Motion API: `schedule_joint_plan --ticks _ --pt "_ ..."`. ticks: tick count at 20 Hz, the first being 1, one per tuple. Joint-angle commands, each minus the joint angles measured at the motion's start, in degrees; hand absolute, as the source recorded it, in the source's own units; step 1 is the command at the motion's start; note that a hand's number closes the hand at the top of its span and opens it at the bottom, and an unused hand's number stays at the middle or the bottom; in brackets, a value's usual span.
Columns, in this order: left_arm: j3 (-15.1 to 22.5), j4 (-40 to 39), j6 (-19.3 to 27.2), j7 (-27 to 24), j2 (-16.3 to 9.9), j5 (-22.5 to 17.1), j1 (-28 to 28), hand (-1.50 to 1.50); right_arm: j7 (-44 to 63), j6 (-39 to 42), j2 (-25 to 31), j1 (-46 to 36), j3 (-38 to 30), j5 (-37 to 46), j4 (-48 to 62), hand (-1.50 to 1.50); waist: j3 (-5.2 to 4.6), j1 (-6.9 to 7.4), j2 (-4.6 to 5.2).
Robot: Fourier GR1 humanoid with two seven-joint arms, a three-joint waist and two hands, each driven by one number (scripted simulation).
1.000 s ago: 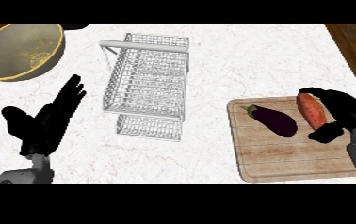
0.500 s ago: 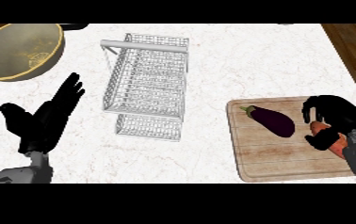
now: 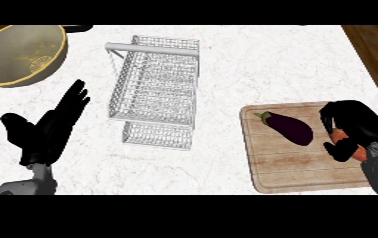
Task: Pick the sweet potato from the cutting board and place it in the tiered basket
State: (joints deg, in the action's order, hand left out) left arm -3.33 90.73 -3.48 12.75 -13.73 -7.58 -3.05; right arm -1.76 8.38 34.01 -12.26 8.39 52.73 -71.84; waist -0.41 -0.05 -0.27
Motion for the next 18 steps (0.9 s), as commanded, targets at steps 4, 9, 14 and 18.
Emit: schedule_joint_plan --ticks 4,9,14,18 --pt "-1.41 0.47 0.05 2.31 -0.21 -1.31 -1.86 0.00 -3.76 -11.15 -4.00 -2.49 -5.18 -2.90 -5.73 1.50 0.44 -0.32 0.08" --pt "-0.39 1.05 0.20 0.90 0.04 0.39 1.36 0.00 -6.94 -9.71 -10.42 -2.96 -10.23 -17.12 -16.05 1.50 0.43 -0.89 -0.34" --pt "-0.74 0.85 0.03 1.21 0.48 -0.05 0.84 0.00 -2.22 -0.38 -8.24 0.29 -13.26 -26.15 -33.18 1.50 0.37 -1.25 -0.27" --pt "0.06 -3.94 0.76 -2.83 2.16 2.42 -0.97 0.00 10.00 5.78 -9.87 -4.22 -11.11 -28.64 -42.61 1.50 0.34 -0.65 0.08"
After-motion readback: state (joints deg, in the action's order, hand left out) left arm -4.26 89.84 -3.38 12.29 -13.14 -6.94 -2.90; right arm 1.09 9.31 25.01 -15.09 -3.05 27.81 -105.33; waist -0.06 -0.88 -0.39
